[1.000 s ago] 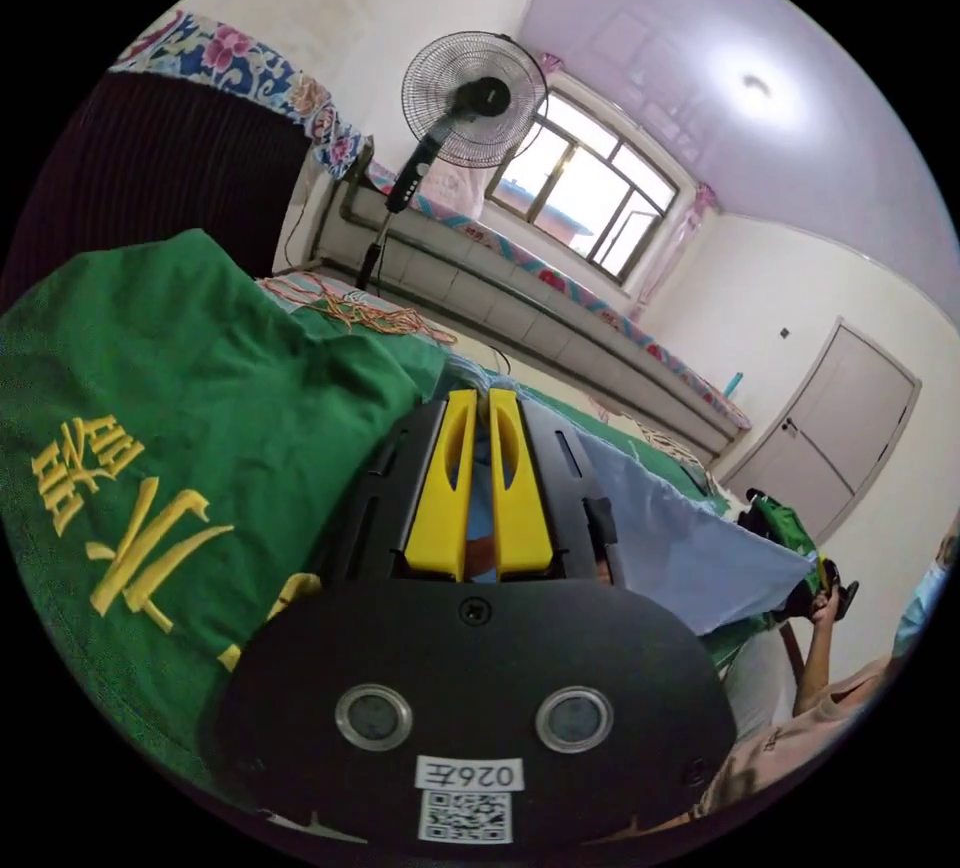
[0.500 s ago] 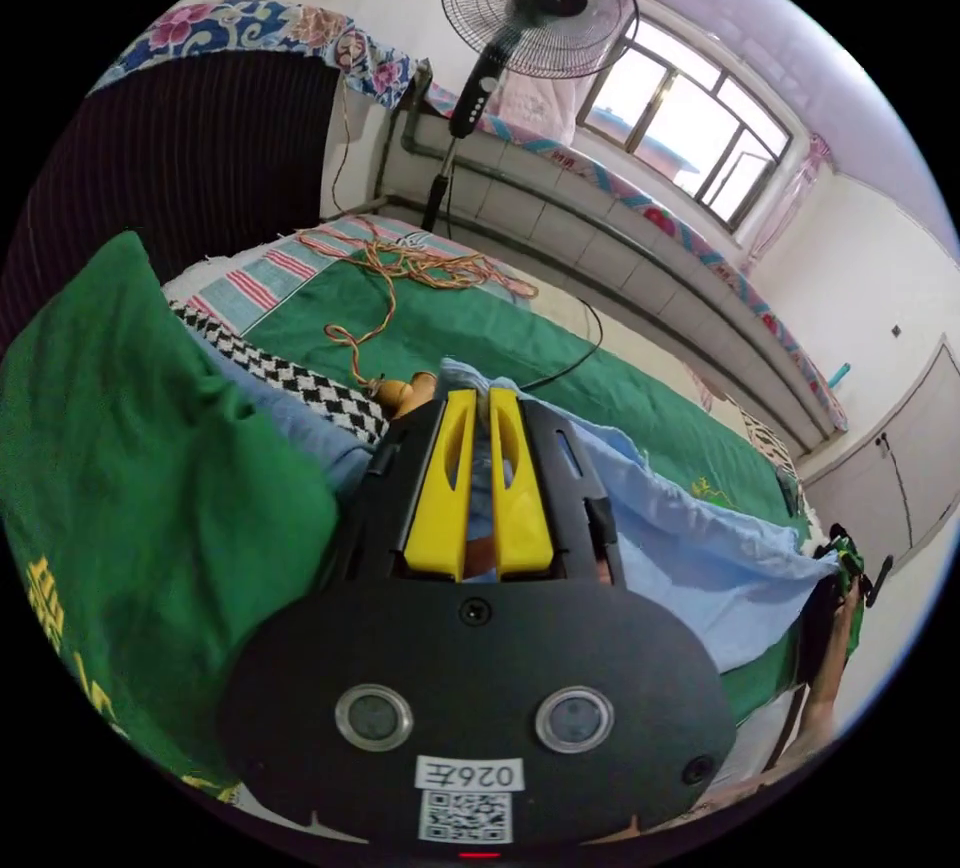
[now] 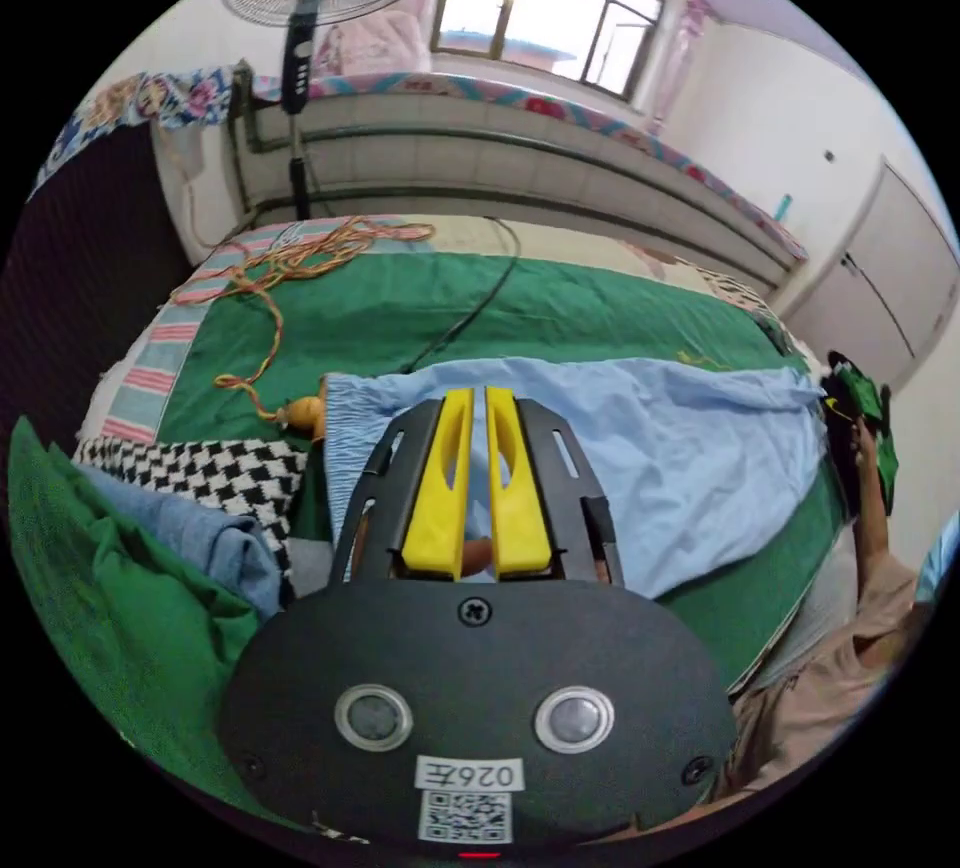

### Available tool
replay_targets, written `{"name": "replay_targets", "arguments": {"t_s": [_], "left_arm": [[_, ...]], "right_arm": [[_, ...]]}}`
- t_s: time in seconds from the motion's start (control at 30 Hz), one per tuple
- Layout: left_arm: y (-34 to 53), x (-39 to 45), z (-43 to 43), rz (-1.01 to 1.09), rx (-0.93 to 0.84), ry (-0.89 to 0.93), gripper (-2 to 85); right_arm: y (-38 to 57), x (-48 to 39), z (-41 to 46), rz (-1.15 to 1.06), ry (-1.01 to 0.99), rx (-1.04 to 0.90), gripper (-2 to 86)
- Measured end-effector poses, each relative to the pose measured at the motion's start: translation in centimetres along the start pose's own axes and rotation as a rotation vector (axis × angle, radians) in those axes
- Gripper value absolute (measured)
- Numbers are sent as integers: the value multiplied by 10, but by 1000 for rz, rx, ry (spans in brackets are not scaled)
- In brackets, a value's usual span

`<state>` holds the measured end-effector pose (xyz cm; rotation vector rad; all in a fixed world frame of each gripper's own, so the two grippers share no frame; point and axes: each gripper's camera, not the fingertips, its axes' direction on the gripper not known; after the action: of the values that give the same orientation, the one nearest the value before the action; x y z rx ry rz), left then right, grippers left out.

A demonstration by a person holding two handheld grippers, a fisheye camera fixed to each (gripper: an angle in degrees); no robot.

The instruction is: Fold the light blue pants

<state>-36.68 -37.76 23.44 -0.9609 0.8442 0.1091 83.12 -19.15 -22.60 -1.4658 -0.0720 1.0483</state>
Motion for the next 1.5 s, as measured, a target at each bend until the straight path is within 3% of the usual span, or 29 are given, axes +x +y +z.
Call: {"name": "replay_targets", "arguments": {"t_s": [0.2, 0.27, 0.33, 0.43, 0.53, 0.63, 0.77, 0.9, 1.17, 1.37, 1.5], "left_arm": [[1, 108, 24, 273, 14, 44, 95], [-3, 136, 50, 326, -114, 37, 80], [-2, 148, 63, 376, -235, 33, 59], [10, 146, 59, 410, -256, -82, 20], [12, 134, 51, 365, -182, -186, 21], [3, 126, 57, 314, -162, -93, 76], [-8, 129, 80, 309, -210, 48, 84], [-12, 130, 94, 319, -200, 39, 84], [-23, 77, 91, 157, -158, 39, 88], [10, 19, 69, 41, -145, -41, 71], [32, -17, 59, -77, -199, -37, 16]], "right_arm": [[9, -11, 43, -41, 77, -119, 54], [0, -13, 62, -62, 37, -243, 21], [3, -10, 48, -35, -21, -205, -1], [21, -6, 19, -63, 122, -180, 4], [31, -15, 4, -78, 64, -136, 47], [20, -49, -1, -116, 123, -44, 61], [-7, -98, 42, -242, 102, -213, -3], [-33, -122, 87, -277, 17, -339, -8], [-108, -142, 90, -109, 73, -136, 36], [-66, -184, 79, -184, -11, -61, 18], [-36, -220, 115, -265, 112, -214, -7]]}}
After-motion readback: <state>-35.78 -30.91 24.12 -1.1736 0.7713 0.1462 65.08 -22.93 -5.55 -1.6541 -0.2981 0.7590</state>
